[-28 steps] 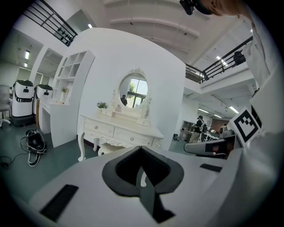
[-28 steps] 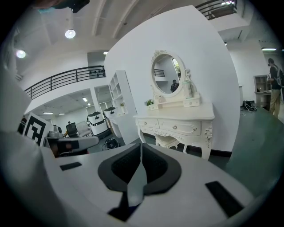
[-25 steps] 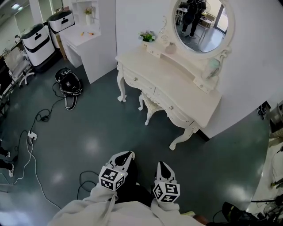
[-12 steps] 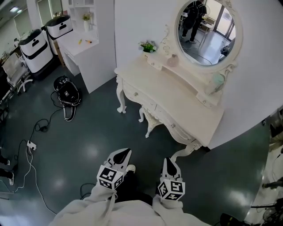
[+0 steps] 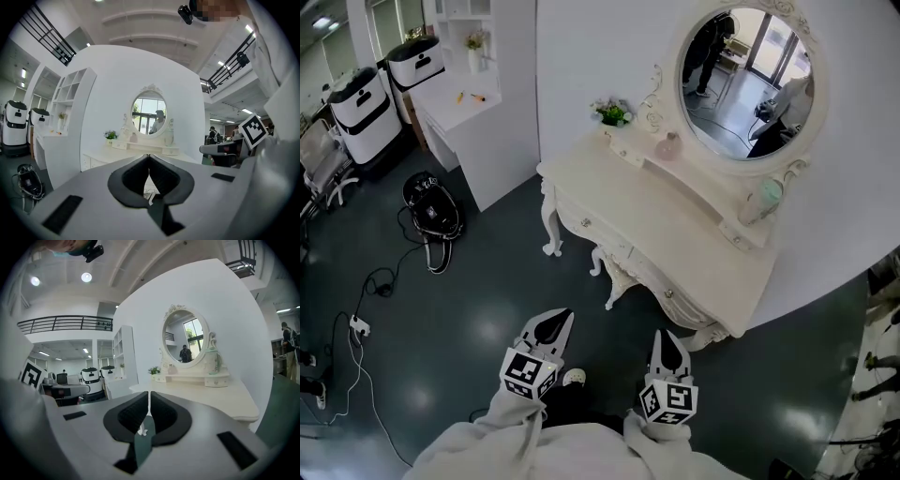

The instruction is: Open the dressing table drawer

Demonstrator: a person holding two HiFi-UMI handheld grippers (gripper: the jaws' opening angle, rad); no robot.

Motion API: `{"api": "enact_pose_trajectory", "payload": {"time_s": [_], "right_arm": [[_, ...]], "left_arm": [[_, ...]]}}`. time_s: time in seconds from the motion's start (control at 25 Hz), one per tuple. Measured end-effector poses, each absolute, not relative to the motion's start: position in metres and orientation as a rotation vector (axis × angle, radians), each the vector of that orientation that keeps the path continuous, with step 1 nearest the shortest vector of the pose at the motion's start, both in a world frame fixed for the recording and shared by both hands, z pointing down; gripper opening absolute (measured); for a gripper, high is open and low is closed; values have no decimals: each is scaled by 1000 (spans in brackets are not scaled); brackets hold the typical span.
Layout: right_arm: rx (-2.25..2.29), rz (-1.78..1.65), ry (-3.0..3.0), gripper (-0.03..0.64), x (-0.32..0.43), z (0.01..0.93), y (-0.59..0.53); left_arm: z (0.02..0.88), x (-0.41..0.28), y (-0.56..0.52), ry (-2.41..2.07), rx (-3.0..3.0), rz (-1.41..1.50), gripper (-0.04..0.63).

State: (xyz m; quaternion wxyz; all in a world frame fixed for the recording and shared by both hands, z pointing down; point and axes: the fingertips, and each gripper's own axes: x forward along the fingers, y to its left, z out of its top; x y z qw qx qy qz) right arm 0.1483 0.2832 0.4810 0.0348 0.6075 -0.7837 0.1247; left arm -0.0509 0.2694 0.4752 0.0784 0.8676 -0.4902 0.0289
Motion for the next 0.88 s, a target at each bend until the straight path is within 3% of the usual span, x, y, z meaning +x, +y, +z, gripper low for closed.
{"api": "enact_pose_trajectory", "payload": {"time_s": [0.88], "right_arm": [[1823, 492, -2385, 38, 112, 505, 240]], "left_arm": [[502, -75, 238, -1403, 2559, 146, 17]]}}
